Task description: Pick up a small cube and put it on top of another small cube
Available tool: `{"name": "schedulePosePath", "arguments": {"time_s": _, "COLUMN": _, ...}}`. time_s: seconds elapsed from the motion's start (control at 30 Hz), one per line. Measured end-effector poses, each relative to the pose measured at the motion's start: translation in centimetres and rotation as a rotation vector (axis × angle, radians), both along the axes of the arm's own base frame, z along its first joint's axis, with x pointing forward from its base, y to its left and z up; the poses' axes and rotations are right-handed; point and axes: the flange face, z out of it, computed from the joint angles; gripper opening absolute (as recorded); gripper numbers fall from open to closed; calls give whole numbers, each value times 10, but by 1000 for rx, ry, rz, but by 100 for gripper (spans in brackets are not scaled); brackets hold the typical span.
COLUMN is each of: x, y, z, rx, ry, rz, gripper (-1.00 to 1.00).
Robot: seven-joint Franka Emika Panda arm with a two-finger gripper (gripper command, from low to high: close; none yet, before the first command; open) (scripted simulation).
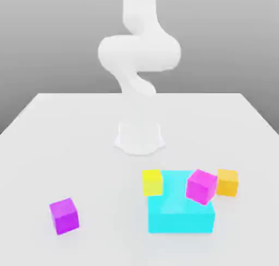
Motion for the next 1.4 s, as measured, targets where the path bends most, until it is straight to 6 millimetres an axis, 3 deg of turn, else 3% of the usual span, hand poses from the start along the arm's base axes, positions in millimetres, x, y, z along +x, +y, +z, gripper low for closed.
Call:
{"name": "schedulePosePath", "arguments": {"time_s": 0.17, "x": 50, "y": -43, "z": -103, "rx": 78, "ry": 155, "rz": -197, "gripper": 0}}
{"name": "schedulePosePath", "arguments": {"time_s": 0.37, "x": 69, "y": -98, "z": -231, "rx": 174, "ry": 327, "rz": -435, "gripper": 0}}
{"name": "schedulePosePath", "arguments": {"time_s": 0.53, "x": 53, "y": -137, "z": -337, "rx": 260, "ry": 465, "rz": -636, "gripper": 0}}
{"name": "schedulePosePath", "arguments": {"time_s": 0.7, "x": 10, "y": -167, "z": -436, "rx": 354, "ry": 598, "rz": -852, "gripper": 0}}
{"name": "schedulePosePath", "arguments": {"time_s": 0.77, "x": -1, "y": -168, "z": -466, "rx": 374, "ry": 632, "rz": -894, "gripper": 0}}
{"name": "schedulePosePath", "arguments": {"time_s": 0.93, "x": -5, "y": -168, "z": -524, "rx": 379, "ry": 643, "rz": -907, "gripper": 0}}
{"name": "schedulePosePath", "arguments": {"time_s": 0.97, "x": -5, "y": -168, "z": -530, "rx": 379, "ry": 643, "rz": -907, "gripper": -100}}
{"name": "schedulePosePath", "arguments": {"time_s": 1.2, "x": -5, "y": -168, "z": -528, "rx": 379, "ry": 642, "rz": -908, "gripper": -100}}
{"name": "schedulePosePath", "arguments": {"time_s": 1.4, "x": -3, "y": -164, "z": -470, "rx": 379, "ry": 643, "rz": -901, "gripper": -100}}
